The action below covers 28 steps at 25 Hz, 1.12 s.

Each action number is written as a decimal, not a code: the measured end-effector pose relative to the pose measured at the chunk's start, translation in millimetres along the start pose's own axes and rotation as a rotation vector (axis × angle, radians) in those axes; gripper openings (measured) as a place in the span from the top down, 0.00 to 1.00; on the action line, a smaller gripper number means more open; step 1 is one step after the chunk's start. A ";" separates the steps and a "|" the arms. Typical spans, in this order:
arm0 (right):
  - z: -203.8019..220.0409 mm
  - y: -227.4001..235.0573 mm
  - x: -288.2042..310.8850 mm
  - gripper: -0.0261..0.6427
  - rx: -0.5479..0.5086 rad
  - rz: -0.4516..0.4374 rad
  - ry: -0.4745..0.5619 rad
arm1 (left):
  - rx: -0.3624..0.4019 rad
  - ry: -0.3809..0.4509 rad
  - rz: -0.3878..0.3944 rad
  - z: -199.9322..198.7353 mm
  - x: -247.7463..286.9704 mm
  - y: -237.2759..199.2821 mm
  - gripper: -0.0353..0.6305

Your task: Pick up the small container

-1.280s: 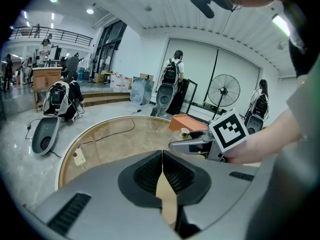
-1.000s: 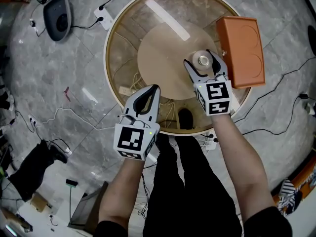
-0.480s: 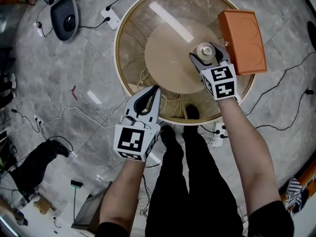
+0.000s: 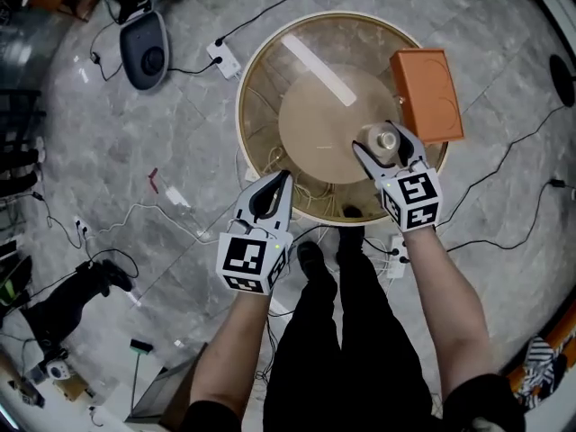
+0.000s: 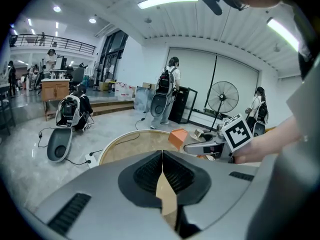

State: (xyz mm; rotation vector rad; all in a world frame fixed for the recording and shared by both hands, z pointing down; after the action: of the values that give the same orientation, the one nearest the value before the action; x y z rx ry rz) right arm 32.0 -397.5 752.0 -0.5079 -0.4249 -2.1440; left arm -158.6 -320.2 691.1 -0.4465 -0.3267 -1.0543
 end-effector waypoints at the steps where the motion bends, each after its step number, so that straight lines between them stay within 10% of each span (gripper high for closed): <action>1: -15.1 -8.7 -14.3 0.45 0.012 -0.010 0.010 | 0.016 -0.002 0.007 -13.6 -10.3 4.8 0.92; 13: -190.9 -118.1 -185.9 0.45 -0.014 -0.077 0.154 | 0.101 0.067 0.033 -166.6 -162.5 41.7 0.92; 28: -256.9 -179.9 -347.9 0.45 0.022 -0.126 0.266 | 0.114 0.133 0.094 -241.9 -285.4 129.3 0.92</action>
State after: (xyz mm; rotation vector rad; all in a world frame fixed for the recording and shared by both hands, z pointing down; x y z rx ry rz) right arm 20.9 -180.9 336.7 -0.1832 -0.3377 -2.2862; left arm -164.0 -171.1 324.4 -0.2852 -0.2433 -0.9632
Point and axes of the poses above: the fingertips, and each gripper's own axes: x forward along the fingers, y to its right, z out of its underside, the point moved 4 cm from there along -x, backward along the fingers, and after that the axes turned 4 degrees about y, right-handed, at the moved point
